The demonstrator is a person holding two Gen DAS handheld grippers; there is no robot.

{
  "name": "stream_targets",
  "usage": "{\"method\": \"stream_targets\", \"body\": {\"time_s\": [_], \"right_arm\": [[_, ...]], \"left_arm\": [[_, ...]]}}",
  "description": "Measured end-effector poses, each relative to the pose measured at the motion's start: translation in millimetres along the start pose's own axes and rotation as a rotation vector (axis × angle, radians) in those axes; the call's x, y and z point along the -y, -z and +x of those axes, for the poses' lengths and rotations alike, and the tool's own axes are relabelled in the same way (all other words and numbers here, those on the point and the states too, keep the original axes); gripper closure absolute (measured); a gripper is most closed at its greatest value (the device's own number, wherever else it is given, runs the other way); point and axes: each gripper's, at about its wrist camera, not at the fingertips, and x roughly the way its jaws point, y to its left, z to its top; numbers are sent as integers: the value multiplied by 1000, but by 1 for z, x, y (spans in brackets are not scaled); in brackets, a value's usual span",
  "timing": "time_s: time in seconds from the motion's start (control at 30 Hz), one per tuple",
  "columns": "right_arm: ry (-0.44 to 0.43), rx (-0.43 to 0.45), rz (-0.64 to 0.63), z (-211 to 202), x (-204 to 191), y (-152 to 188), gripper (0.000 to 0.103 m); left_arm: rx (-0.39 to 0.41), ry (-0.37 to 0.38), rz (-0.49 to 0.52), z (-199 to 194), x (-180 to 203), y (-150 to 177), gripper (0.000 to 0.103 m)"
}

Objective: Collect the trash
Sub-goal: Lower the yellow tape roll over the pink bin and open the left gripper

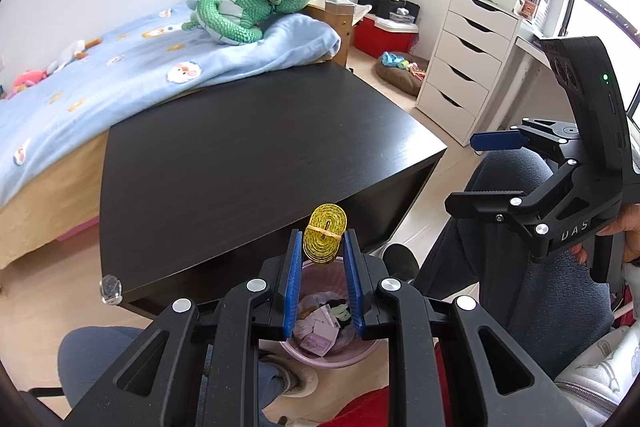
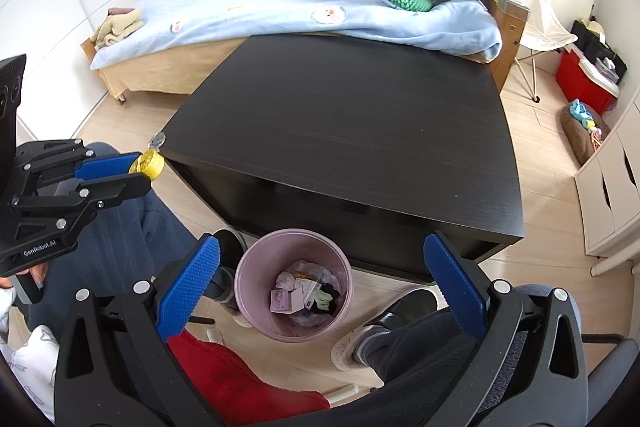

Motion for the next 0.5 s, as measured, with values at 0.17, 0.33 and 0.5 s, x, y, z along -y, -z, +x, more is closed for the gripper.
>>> {"method": "stream_targets", "body": {"time_s": [0.17,0.33,0.5], "right_arm": [[5,10,12,-4,5,0,3],[7,11,19,-5,8,0,3],[9,10,24,-5,9,-2,3]], "left_arm": [[1,10,8,0,4,-3,82],[-2,24,22,2,7,-3,79],[27,26,2,2,4,-4,14]]}}
